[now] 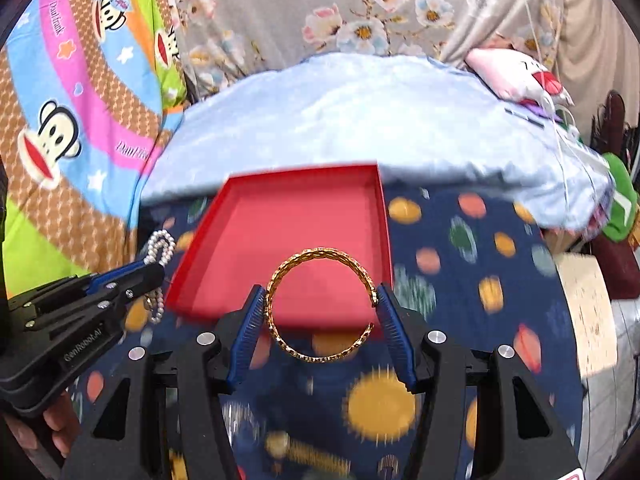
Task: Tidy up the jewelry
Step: 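Carry the pearl necklace and gold bangle into the red tray and release both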
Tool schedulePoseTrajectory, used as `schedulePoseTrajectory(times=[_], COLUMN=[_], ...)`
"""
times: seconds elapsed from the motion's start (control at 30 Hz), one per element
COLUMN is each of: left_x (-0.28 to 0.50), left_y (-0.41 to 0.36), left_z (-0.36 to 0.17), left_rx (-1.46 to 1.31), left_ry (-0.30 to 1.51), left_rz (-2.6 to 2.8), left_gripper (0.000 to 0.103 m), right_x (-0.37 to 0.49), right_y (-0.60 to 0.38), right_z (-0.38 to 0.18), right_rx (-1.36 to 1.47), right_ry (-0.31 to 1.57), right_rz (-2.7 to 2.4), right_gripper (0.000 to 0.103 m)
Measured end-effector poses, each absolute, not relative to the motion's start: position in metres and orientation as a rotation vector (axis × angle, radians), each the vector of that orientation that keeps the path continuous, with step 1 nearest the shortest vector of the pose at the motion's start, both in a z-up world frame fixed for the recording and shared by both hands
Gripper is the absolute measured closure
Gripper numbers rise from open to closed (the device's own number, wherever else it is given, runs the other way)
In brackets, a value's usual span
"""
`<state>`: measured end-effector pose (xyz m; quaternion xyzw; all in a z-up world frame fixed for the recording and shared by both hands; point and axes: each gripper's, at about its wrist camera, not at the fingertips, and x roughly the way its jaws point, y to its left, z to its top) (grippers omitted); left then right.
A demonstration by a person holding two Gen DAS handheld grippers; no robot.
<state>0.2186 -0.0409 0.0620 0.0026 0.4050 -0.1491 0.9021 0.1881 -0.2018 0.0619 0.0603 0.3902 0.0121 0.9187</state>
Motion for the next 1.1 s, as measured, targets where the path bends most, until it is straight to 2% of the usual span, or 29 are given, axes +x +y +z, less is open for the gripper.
schedulePoseTrajectory(times=[0.2, 0.43, 0.67, 0.7, 0.77, 0.8, 1.1], left_x=[0.284, 0.354, 0.377, 0.373, 0.363, 0.359, 0.356], left_y=[-0.056, -0.059, -0.059, -0.057, -0.060, -0.064, -0.072], left_z=[0.063, 0.036, 0.017, 0.017, 0.014, 0.010, -0.013], left_rx=[0.041, -0.017, -0.037, -0.045, -0.014, 0.019, 0.071], left_ry=[0.815, 0.885, 0.940, 0.944, 0.961, 0.964, 1.007], left_rz=[-0.305, -0.318, -0.313, -0.318, -0.325, -0.317, -0.267], left_gripper=[0.089, 0.090, 0.089, 0.087, 0.066, 0.065, 0.068], right_x=[0.267, 0.335, 0.372, 0.372, 0.371, 0.370, 0.378], right_y=[-0.204, -0.209, -0.211, -0.212, -0.213, -0.214, -0.213], right_z=[0.061, 0.032, 0.003, 0.000, -0.007, -0.010, -0.021], right_rx=[0.129, 0.147, 0.142, 0.147, 0.141, 0.140, 0.117], right_ry=[0.819, 0.895, 0.957, 0.964, 0.971, 0.976, 1.004], right_rz=[0.052, 0.045, 0.018, 0.020, 0.017, 0.015, 0.004], right_gripper=[0.048, 0.048, 0.048, 0.048, 0.048, 0.048, 0.048])
